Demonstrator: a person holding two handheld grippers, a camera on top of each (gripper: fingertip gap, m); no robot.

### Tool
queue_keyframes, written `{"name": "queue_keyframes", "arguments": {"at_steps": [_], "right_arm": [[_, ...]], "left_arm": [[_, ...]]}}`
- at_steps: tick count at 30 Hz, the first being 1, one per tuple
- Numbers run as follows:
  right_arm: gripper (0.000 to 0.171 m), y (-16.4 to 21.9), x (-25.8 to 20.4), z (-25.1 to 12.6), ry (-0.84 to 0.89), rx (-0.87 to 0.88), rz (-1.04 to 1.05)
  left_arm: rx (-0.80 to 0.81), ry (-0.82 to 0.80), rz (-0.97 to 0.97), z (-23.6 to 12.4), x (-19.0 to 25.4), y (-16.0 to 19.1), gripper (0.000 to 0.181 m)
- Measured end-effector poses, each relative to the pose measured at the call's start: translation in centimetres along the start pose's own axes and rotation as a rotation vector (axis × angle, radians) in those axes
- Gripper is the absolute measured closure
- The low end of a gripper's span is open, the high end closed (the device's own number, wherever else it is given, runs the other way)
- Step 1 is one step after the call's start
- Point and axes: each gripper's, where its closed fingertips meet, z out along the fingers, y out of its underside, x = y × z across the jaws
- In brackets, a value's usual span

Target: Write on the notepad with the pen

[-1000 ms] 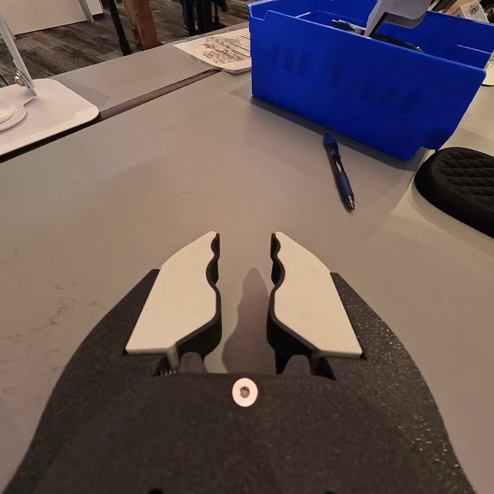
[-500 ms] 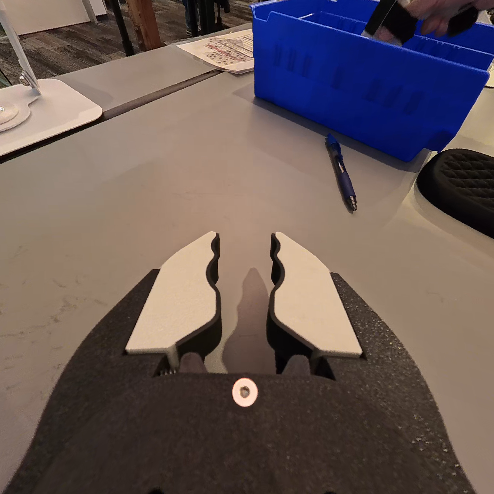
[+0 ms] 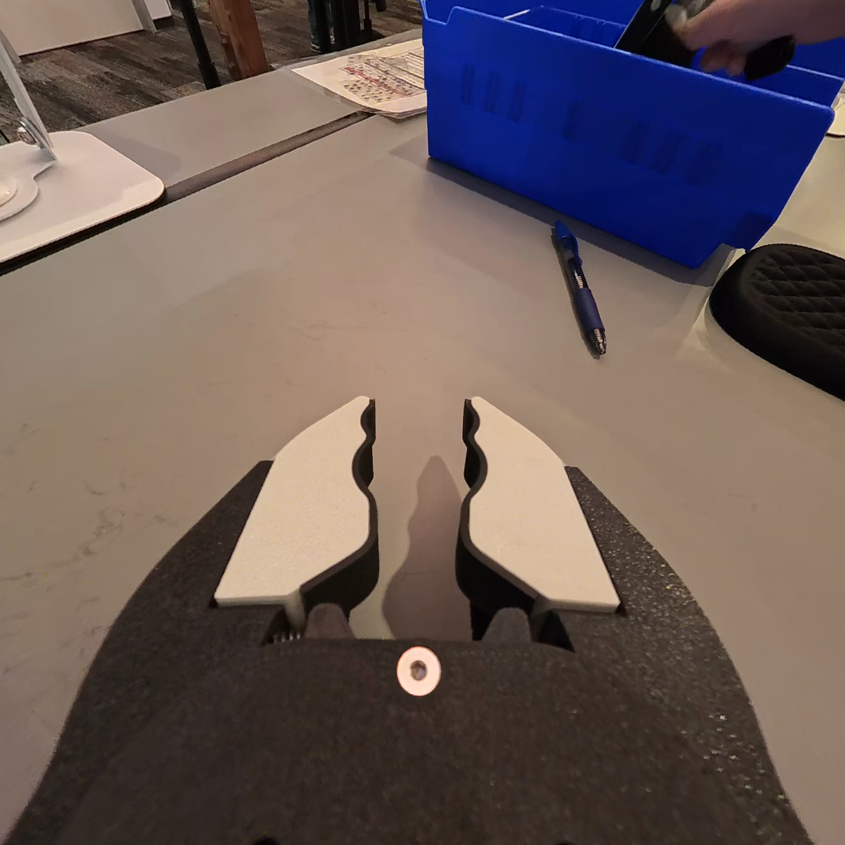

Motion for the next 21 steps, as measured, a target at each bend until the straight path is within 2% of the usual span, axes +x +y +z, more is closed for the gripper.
{"name": "queue_keyframes", "arguments": {"at_steps": [2,5,9,11,13,17,19,21], "right_arm": [[0.149,-0.9,-0.3,-2.0,0.045,0.093,-0.04],[0.143,-2.6,-2.2,-7.3,0.138,0.29,-0.108],[0.14,-4.1,-10.4,-15.2,0.179,0.64,-0.283],[0.134,-3.8,-13.5,-17.3,0.275,0.763,-0.366],[0.133,-2.7,-15.7,-16.8,0.339,0.738,-0.413],[0.142,-0.1,-19.5,-12.1,0.114,0.522,-0.242],[0.136,0.6,-19.8,-10.6,0.081,0.472,-0.137],[0.134,1.4,-19.8,-9.3,0.119,0.42,-0.08]], "left_arm": [[0.001,-0.002,-0.002,0.0,0.0,0.0,0.145],[0.001,-0.007,0.001,0.0,-0.1,0.0,0.145],[0.006,-0.013,0.001,0.0,-0.1,-0.1,0.145],[0.015,-0.019,-0.002,0.0,-0.2,-0.2,0.146],[0.027,-0.019,-0.008,-0.2,-0.3,-0.3,0.146],[0.051,0.027,-0.059,-0.5,0.5,-0.9,0.146],[0.067,0.031,-0.057,-0.7,0.8,-1.3,0.146],[0.062,0.008,-0.021,-0.8,0.7,-1.3,0.147]]}}
